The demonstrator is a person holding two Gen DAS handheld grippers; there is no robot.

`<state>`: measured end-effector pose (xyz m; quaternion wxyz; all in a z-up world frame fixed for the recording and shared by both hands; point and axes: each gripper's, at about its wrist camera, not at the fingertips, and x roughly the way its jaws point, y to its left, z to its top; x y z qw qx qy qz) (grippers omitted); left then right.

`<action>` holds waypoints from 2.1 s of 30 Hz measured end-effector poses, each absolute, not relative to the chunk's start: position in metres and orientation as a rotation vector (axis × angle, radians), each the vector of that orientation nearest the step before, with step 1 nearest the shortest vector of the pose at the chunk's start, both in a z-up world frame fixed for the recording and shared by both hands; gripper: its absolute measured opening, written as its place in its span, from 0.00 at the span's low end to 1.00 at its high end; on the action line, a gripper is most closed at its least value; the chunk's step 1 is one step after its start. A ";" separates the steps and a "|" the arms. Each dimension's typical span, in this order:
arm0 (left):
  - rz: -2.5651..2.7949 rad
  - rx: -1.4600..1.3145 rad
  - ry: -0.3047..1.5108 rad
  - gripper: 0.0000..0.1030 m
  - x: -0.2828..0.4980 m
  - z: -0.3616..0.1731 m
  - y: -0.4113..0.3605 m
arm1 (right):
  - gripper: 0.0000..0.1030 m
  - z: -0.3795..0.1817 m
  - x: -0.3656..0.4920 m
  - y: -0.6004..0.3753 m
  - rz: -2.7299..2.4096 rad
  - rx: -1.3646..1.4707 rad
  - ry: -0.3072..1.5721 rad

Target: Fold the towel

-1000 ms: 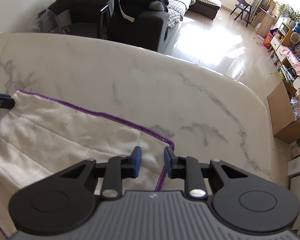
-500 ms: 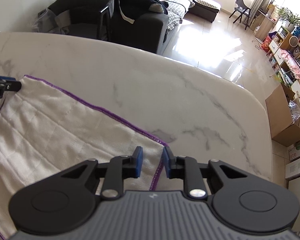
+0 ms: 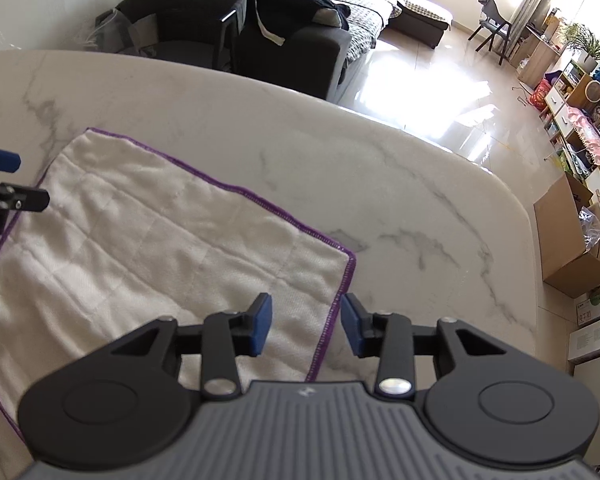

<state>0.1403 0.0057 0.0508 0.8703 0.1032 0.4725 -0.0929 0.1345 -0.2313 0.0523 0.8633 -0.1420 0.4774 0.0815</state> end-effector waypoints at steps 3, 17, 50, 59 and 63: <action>-0.226 0.217 0.998 0.63 0.123 0.051 0.011 | 0.41 0.052 0.120 -0.232 0.190 -0.285 1.010; -0.333 0.199 1.006 0.47 0.049 0.054 0.032 | 0.43 0.053 0.053 -0.226 0.258 -0.312 1.031; -0.389 0.121 1.007 0.05 0.007 0.034 0.047 | 0.25 0.039 -0.023 -0.217 0.416 -0.324 1.054; -0.433 0.127 1.047 0.04 -0.007 0.040 0.047 | 0.00 0.044 -0.023 -0.226 0.429 -0.325 1.059; -0.463 0.180 1.061 0.04 -0.015 0.040 0.042 | 0.07 0.047 -0.021 -0.236 0.405 -0.314 1.072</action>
